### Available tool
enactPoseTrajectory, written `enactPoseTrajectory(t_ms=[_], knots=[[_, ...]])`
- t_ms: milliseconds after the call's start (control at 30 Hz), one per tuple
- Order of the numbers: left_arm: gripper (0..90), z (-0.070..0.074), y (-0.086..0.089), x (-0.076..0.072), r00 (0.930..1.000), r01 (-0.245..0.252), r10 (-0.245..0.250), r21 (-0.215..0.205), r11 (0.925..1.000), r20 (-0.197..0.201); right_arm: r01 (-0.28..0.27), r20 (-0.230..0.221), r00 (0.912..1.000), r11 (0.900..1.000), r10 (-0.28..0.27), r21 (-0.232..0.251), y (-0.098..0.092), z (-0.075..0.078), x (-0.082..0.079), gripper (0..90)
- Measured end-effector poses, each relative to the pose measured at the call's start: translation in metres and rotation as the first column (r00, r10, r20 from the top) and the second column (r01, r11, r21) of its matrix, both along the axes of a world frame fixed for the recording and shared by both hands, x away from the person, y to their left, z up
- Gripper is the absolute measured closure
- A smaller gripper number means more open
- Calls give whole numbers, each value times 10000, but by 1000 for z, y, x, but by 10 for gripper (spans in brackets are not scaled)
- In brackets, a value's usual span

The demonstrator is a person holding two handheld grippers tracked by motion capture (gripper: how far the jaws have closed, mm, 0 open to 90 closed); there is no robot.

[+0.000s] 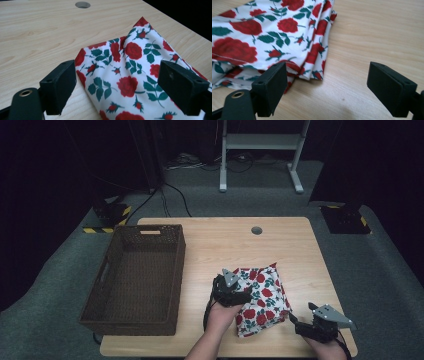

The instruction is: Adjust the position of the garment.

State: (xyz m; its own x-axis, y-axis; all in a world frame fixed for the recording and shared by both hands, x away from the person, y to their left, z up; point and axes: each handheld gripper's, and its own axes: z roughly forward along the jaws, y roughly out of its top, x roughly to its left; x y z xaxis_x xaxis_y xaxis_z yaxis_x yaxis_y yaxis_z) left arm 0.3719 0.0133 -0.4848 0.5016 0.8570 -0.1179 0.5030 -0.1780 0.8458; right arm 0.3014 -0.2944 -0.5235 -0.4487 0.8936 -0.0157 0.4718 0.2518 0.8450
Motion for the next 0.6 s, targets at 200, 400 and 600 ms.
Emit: enactPoseTrajectory(t_ms=[200,400,600], knots=[[154,-6,8,-11,9999,-19,19,58,10000,-113,114,-222,9997,9998,-117,-141,-9,-5,-1,163],[155,-8,10,-26,9999,-23,24,56,10000,-103,267,-397,9988,9993,-277,-245,-17,-11,-1,159],[156,-14,1,-39,9995,293,-291,161,9994,-145,249,-651,9975,9986,-280,-469,-20,-15,1,159]])
